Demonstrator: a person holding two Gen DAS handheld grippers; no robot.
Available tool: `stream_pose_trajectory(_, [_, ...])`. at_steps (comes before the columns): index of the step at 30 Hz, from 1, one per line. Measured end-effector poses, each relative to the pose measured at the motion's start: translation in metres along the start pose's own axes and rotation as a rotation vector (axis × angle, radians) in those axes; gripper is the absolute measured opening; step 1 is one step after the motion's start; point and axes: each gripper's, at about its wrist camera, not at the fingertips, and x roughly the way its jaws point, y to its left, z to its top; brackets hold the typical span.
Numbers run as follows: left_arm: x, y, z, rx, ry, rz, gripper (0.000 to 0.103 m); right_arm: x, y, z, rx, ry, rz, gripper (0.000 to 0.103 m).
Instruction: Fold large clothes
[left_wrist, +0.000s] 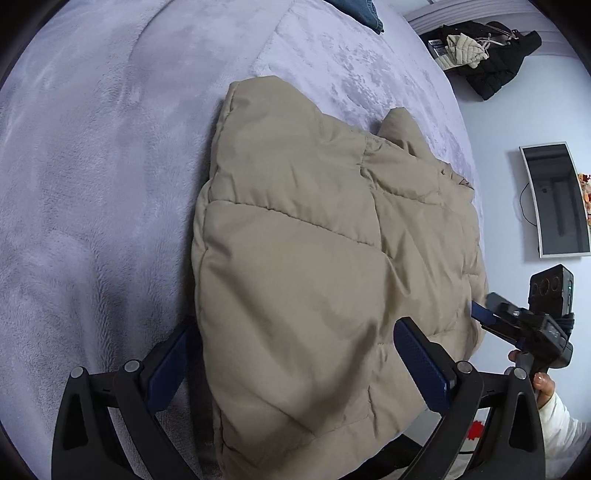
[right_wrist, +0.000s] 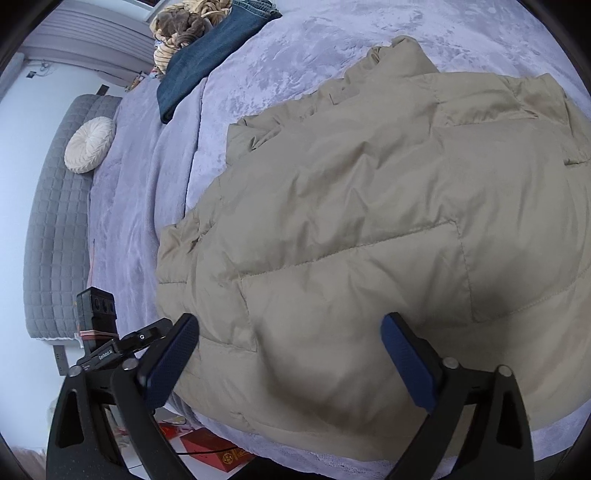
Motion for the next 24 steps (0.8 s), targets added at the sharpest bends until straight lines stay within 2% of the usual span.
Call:
stream_pose_trajectory(1, [0.002,-0.002,0.001,0.008,0.002,-0.004,0.103,0.003,-0.001,0.001,0.003,0.007,-0.019,0.061])
stream_pose_trajectory(2, [0.003,-0.003,0.003,0.018,0.004,-0.009,0.103,0.009,-0.003,0.001,0.007,0.02,-0.05,0.049])
stream_pose_trajectory(3, [0.004,-0.003,0.004,0.025,0.005,-0.015,0.103,0.013,-0.006,0.002,0.009,0.031,-0.076,0.028])
stream_pose_trajectory(4, [0.005,-0.003,0.007,0.03,0.005,-0.028,0.103,0.018,-0.01,0.003,0.014,0.04,-0.086,0.023])
stream_pose_trajectory(6, [0.008,0.002,0.012,0.032,0.011,-0.082,0.103,0.022,-0.019,0.006,0.02,0.048,-0.079,0.021])
stream_pose_trajectory(9, [0.021,0.016,0.02,-0.003,0.055,-0.209,0.103,0.026,-0.026,0.006,0.027,0.054,-0.068,0.017])
stream_pose_trajectory(11, [0.032,0.017,0.027,-0.023,0.079,-0.255,0.103,0.028,-0.031,0.006,0.03,0.054,-0.057,0.016])
stream_pose_trajectory(14, [0.046,0.002,0.034,0.019,0.097,-0.292,0.103,0.03,-0.034,0.005,0.032,0.053,-0.046,0.016])
stream_pose_trajectory(19, [0.055,-0.014,0.034,0.076,0.137,-0.283,0.103,0.031,-0.038,0.004,0.033,0.052,-0.039,0.017])
stream_pose_trajectory(20, [0.054,-0.018,0.034,0.088,0.142,-0.285,0.091,0.031,-0.04,0.004,0.034,0.052,-0.038,0.017])
stream_pose_trajectory(22, [0.054,-0.029,0.033,0.122,0.167,-0.269,0.053,0.031,-0.041,0.004,0.035,0.052,-0.04,0.017])
stream_pose_trajectory(24, [0.047,-0.04,0.032,0.152,0.162,-0.252,0.042,0.031,-0.041,0.004,0.032,0.05,-0.047,0.017])
